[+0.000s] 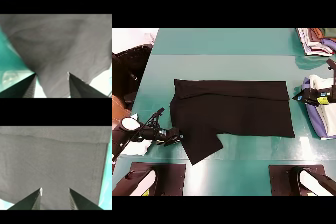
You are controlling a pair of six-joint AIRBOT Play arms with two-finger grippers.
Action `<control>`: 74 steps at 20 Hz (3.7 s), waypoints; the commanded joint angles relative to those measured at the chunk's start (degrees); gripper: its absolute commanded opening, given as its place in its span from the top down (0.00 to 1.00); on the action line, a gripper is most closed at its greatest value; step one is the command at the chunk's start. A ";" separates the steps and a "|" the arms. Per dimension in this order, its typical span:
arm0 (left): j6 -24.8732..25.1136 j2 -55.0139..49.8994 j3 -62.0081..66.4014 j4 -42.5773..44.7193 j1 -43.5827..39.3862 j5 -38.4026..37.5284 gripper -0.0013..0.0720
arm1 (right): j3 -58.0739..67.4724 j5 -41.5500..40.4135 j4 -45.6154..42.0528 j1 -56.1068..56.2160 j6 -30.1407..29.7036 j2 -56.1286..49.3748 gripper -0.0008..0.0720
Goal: Fold the shirts.
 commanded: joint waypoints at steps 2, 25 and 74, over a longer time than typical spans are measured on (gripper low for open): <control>1.25 0.15 -1.42 -4.83 -3.28 5.64 0.78 | -0.15 1.01 -0.02 -0.04 0.00 0.37 0.46; 1.62 0.17 8.17 2.16 -3.63 -1.79 0.94 | -27.08 -3.43 -1.42 -14.29 -0.15 -5.68 0.75; 3.10 -29.24 48.83 3.13 -4.13 -0.94 0.93 | 6.12 4.37 10.64 -10.29 -7.45 -35.98 0.28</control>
